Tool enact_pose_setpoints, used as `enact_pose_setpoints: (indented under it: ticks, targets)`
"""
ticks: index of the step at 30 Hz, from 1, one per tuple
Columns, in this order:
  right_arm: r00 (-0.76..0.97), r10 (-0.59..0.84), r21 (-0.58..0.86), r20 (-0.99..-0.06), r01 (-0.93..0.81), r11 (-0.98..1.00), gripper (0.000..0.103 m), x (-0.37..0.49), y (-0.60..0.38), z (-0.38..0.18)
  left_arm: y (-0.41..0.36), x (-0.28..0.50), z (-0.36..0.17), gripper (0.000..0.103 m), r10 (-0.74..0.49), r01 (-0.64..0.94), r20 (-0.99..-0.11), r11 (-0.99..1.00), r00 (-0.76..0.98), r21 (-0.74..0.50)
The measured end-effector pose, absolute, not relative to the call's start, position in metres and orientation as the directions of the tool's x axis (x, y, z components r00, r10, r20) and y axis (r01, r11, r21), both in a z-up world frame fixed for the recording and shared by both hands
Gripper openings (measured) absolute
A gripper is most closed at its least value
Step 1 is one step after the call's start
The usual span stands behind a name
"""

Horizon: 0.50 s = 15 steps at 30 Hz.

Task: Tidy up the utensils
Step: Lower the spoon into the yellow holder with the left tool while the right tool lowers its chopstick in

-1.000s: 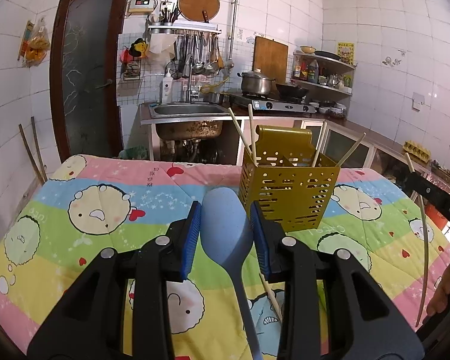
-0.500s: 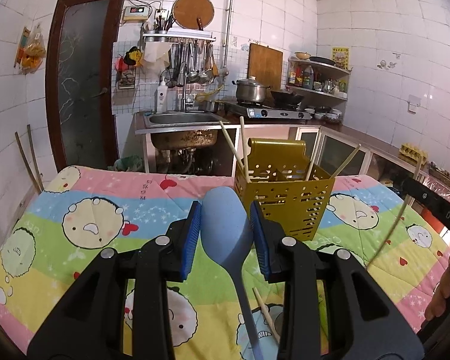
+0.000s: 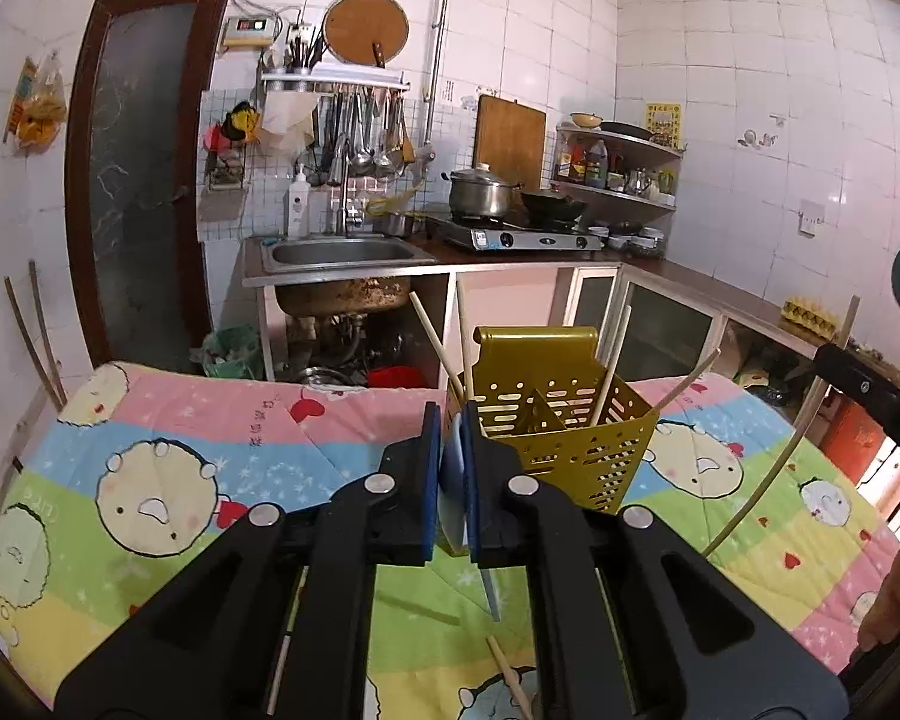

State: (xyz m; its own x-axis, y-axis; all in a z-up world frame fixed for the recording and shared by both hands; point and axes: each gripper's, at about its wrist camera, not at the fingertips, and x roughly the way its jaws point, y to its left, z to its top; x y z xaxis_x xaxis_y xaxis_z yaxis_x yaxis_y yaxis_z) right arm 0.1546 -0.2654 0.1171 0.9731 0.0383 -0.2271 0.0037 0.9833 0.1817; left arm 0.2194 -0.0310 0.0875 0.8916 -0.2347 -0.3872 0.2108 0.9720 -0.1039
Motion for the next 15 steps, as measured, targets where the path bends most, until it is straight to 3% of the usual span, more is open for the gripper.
enact_pose_setpoints:
  ticks: [11, 15]
  targets:
    - [0.950, 0.054, 0.168, -0.309, -0.001, 0.986, 0.006, 0.170, -0.260, 0.110, -0.026, 0.229, 0.094, 0.006, -0.203, 0.194, -0.436, 0.979, 0.877, -0.065]
    - [0.957, 0.052, 0.157, -0.287, -0.006, 0.988, 0.006, 0.168, -0.260, 0.129, -0.027, 0.229, 0.120, 0.006, -0.209, 0.207, -0.413, 0.977, 0.886, -0.050]
